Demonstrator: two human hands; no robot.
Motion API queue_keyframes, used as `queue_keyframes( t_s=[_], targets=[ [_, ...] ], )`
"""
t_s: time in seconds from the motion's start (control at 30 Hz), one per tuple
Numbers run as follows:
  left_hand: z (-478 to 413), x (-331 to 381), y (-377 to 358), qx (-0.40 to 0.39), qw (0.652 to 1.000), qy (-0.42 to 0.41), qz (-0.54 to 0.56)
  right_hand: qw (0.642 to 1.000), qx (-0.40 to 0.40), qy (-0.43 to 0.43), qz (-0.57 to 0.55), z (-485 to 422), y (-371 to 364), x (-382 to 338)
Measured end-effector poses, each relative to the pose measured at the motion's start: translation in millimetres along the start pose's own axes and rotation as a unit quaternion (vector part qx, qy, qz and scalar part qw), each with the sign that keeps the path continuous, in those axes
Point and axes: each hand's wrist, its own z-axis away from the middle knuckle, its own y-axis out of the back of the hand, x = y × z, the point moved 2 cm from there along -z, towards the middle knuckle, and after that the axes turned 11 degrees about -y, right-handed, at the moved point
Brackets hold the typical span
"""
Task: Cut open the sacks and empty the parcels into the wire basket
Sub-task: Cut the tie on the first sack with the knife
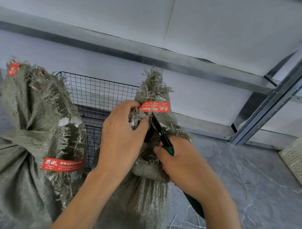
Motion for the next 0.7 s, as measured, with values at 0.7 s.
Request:
queue_keyframes(
  t_s=[0.7],
  targets=[
    [2.4,8.9,-1.6,-0.019,0.992,-0.098,-0.076,0.995,0.088,0.046,-0.03,-4.2,-6.3,-5.2]
  ],
)
